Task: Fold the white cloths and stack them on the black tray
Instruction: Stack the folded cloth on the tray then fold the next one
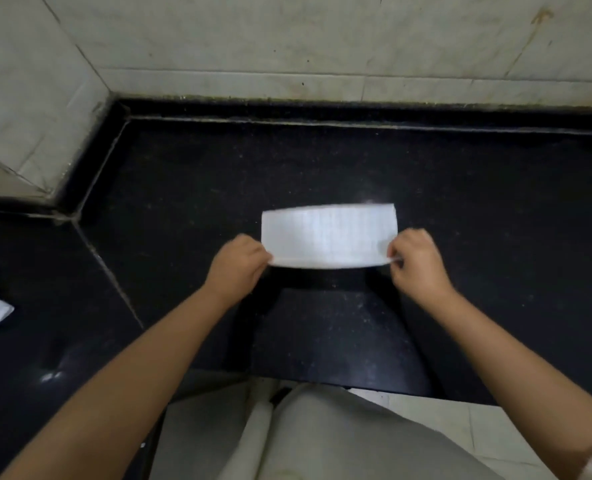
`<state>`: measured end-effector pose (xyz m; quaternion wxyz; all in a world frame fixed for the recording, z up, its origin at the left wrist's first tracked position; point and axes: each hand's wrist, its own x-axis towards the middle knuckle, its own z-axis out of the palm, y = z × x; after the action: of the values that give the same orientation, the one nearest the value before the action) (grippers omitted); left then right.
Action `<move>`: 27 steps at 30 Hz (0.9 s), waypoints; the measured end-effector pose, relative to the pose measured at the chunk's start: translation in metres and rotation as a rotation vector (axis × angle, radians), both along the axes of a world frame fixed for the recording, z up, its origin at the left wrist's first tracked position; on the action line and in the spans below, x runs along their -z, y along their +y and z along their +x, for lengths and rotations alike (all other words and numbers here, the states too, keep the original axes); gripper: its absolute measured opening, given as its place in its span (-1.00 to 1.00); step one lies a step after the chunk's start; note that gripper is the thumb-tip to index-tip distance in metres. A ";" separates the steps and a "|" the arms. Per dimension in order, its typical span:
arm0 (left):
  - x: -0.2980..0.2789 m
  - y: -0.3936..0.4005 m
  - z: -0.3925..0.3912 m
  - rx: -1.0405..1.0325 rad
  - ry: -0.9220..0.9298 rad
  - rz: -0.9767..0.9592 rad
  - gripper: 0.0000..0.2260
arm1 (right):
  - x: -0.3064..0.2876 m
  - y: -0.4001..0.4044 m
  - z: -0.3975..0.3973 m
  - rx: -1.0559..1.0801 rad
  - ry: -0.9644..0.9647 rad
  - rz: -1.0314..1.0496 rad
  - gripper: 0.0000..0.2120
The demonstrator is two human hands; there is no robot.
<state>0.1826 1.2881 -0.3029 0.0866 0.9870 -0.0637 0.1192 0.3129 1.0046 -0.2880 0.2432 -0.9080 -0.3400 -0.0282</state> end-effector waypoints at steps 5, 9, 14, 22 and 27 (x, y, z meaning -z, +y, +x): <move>0.040 -0.017 -0.034 0.010 0.253 -0.033 -0.94 | 0.050 -0.024 -0.048 0.061 0.241 -0.243 -0.82; 0.032 -0.017 -0.021 -0.032 0.219 -0.036 -0.72 | 0.035 -0.018 -0.050 0.239 0.295 -0.182 -0.88; 0.023 -0.045 0.018 -0.212 0.365 -0.123 -0.53 | 0.028 0.000 -0.057 0.599 0.465 -0.236 -0.65; 0.047 -0.055 0.021 -0.280 0.593 -0.041 -0.37 | 0.028 0.025 -0.053 0.831 0.648 -0.305 -0.73; 0.048 -0.054 0.021 -0.281 0.577 -0.060 -0.38 | 0.030 0.033 -0.054 0.854 0.615 -0.299 -0.80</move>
<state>0.2041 1.2337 -0.3504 0.1129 0.9762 0.1042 -0.1528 0.2584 1.0379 -0.3180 0.1664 -0.9563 0.1455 0.1912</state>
